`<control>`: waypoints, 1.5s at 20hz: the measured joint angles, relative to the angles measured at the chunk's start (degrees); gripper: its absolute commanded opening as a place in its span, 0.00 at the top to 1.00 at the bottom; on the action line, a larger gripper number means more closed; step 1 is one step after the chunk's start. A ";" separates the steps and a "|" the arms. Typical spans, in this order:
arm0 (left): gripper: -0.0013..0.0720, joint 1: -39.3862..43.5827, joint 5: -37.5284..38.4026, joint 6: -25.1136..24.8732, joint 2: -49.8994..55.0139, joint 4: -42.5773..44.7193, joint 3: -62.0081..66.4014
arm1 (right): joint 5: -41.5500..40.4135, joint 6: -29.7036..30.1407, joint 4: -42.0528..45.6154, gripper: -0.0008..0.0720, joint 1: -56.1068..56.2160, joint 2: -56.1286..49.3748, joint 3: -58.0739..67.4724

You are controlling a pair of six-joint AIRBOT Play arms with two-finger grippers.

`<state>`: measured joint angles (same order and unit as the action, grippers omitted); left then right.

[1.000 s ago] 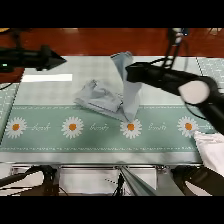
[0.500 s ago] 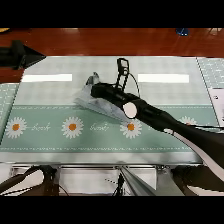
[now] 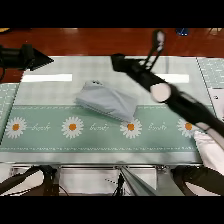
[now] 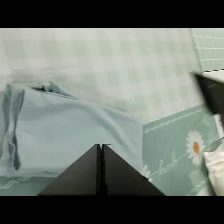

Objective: Fold the shirts.

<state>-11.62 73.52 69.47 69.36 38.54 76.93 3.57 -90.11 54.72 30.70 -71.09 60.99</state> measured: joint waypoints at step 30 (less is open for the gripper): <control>0.27 -1.29 0.11 0.35 0.76 9.03 0.00 | 35.71 20.04 -31.50 0.97 -15.15 -9.77 -13.77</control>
<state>-12.91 73.63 69.82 70.13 47.57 76.93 39.29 -70.06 23.22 15.55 -80.86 47.22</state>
